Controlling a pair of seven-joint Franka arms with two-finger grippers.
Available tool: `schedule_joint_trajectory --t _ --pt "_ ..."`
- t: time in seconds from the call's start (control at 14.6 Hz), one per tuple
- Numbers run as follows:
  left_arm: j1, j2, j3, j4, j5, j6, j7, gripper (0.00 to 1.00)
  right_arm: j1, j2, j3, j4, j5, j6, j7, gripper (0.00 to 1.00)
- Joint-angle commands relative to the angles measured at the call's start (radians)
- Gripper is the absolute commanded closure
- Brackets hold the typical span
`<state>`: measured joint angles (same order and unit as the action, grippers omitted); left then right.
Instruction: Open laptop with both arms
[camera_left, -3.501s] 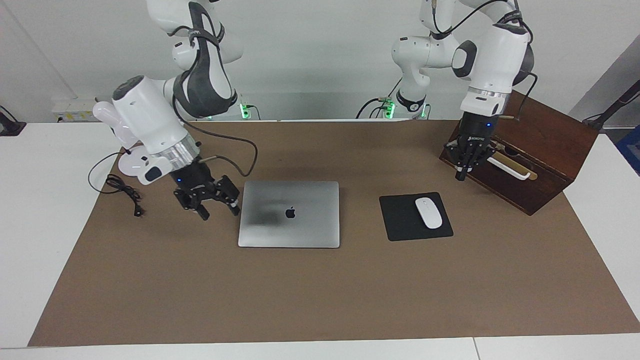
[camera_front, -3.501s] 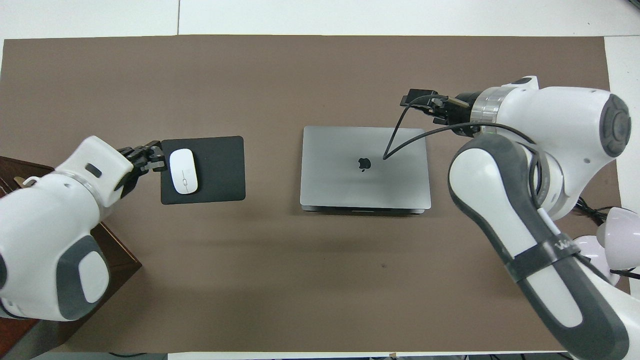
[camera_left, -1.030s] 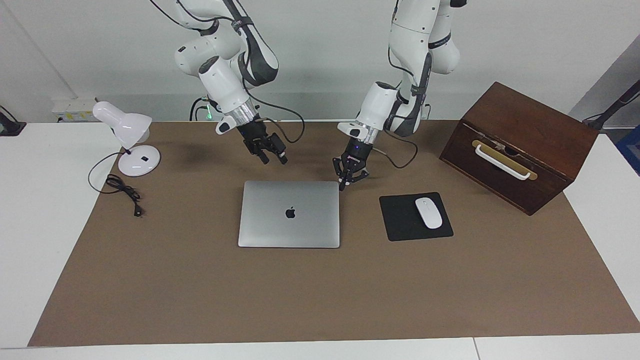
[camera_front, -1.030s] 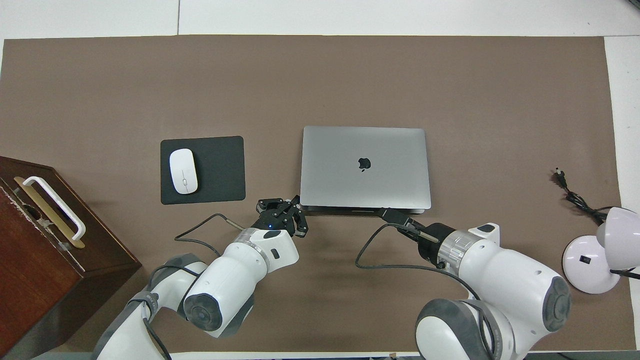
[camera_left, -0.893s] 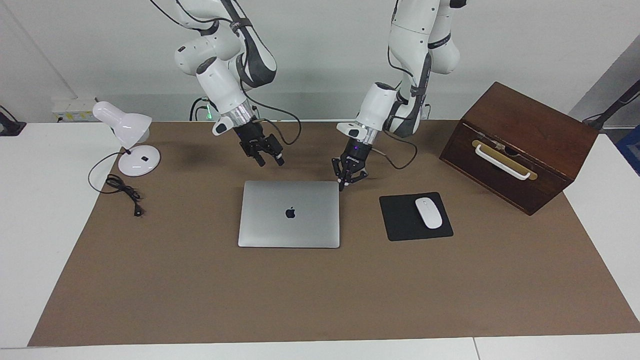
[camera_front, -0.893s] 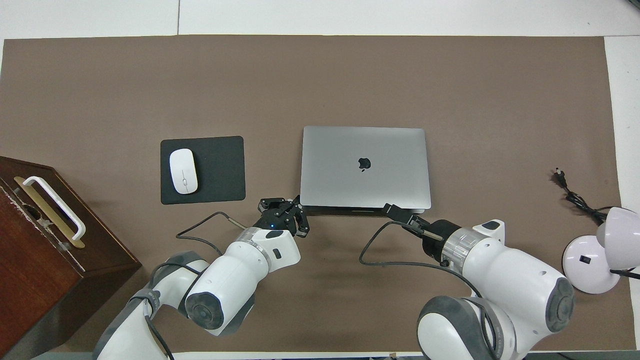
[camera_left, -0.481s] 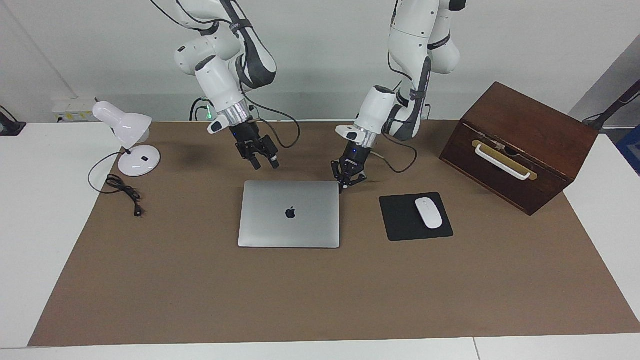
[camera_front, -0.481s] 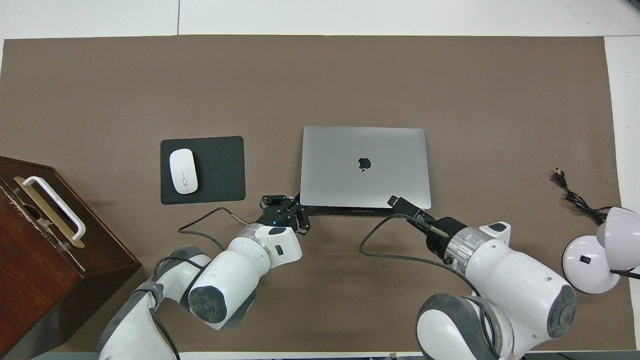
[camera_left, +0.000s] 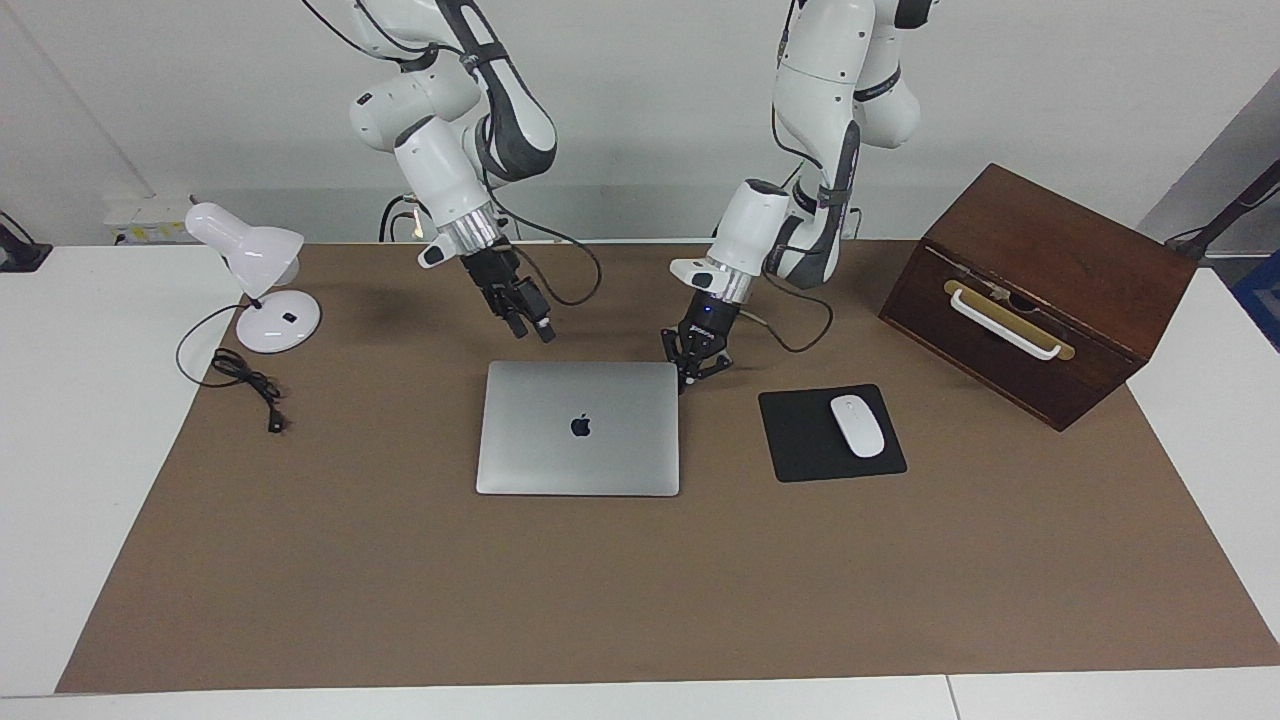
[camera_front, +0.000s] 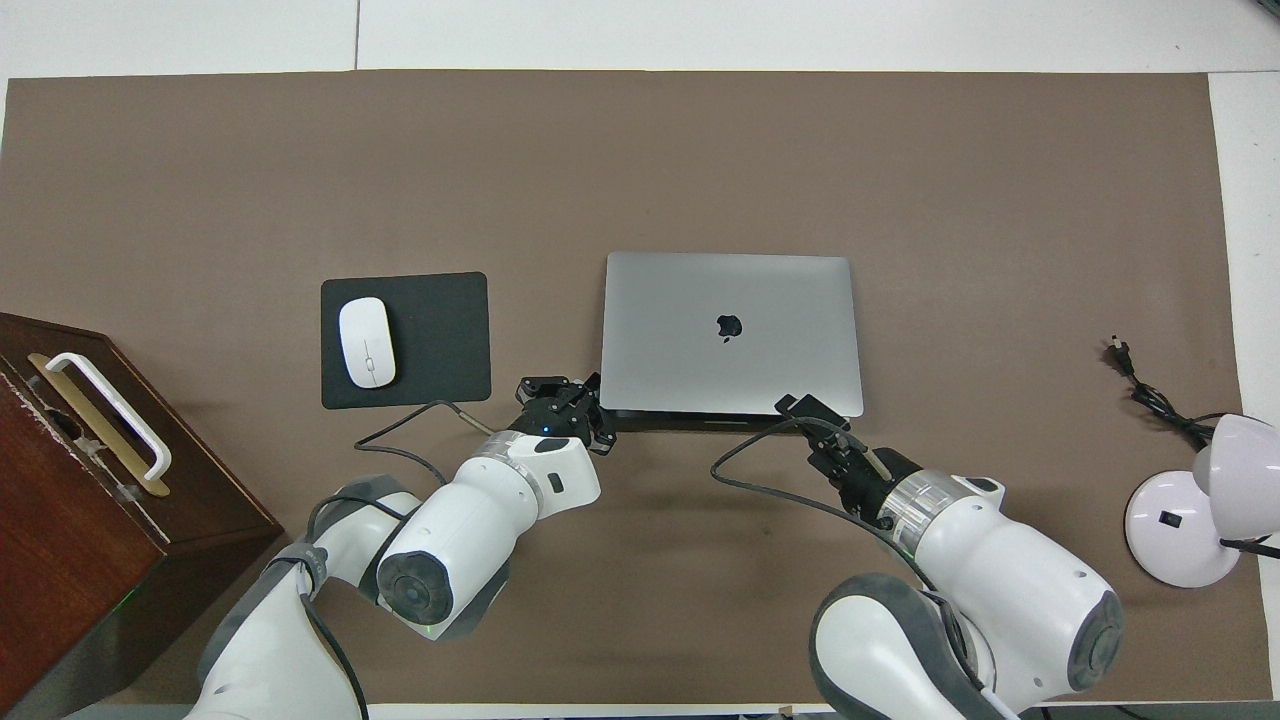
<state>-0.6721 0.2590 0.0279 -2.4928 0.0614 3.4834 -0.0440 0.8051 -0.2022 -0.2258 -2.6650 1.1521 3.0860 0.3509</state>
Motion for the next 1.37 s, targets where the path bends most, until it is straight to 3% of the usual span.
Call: schedule_joint_trajectory --t 0.0,1.3 --pt "0.014 0.039 -0.002 0.029 0.029 0.023 0.006 1.0 0.022 0.041 0.003 0.04 0.082 0.028 0.019 0.0" --pt "-0.003 0.042 0.0 0.026 0.054 0.023 0.015 1.0 0.025 0.179 -0.023 0.171 0.135 0.019 0.007 0.0"
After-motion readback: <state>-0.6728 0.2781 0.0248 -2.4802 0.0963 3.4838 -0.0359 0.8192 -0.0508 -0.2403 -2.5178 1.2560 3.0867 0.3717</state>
